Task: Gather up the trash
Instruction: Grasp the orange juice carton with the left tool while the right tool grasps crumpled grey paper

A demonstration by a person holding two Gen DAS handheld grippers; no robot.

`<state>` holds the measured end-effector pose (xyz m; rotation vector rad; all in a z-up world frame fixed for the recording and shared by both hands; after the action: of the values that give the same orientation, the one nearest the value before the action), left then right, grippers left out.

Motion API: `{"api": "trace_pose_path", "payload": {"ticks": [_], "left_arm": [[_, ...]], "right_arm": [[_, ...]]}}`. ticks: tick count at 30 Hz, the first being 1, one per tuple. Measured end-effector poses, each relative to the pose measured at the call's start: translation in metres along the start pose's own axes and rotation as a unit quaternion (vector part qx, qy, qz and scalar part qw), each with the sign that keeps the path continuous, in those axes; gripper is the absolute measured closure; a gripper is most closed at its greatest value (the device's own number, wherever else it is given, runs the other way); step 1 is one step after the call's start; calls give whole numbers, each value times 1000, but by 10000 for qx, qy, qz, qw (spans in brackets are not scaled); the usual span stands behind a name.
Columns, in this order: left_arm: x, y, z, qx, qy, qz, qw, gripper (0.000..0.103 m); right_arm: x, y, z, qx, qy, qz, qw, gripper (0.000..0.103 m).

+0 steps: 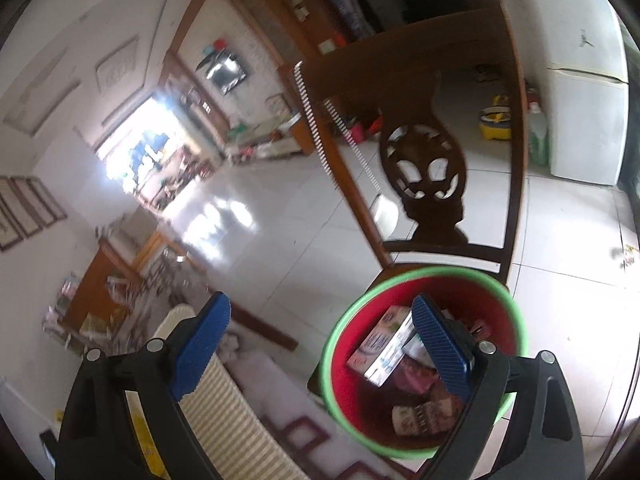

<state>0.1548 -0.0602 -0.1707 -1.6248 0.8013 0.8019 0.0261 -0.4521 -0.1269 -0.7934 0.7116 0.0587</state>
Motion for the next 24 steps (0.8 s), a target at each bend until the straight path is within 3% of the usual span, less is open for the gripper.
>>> {"api": "trace_pose_path", "payload": {"ticks": [4,6,9,11,15,18,21,24], "left_arm": [[23,-14,3,228,-391,231,9987,22],[30,-22,4,320,-407,295,9982,23],[32,-24,6,400,-94,465,9981,39],[28,-18,7,534,-177,541,9969,40],[4,5,8,977,10,715,9926,41],[-31,14,22,624,484,739,9941,41],[-83,13,41,35,1114,405,9929,41],[-137,11,70,-66,970,-491,9941,40]], "right_arm": [[3,7,11,-166,3,63,9998,14],[5,9,14,-211,6,89,9997,14],[11,15,22,-349,-44,254,9991,14],[14,21,31,-536,-80,357,9979,14],[17,37,53,-1020,-196,544,9931,14],[22,51,67,-1349,-246,742,9878,14],[25,69,81,-1695,-355,1006,9797,14],[25,91,101,-2185,-476,1179,9675,14]]}}
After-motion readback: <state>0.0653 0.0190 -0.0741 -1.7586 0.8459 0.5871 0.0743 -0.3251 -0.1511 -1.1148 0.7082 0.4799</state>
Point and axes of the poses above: each gripper's, at about its wrist camera, not at the fingertips, and x roughly the way its jaws point, z to its left, y to its underside, the point moved 7 cm from there along x, roughly the way its jaws point
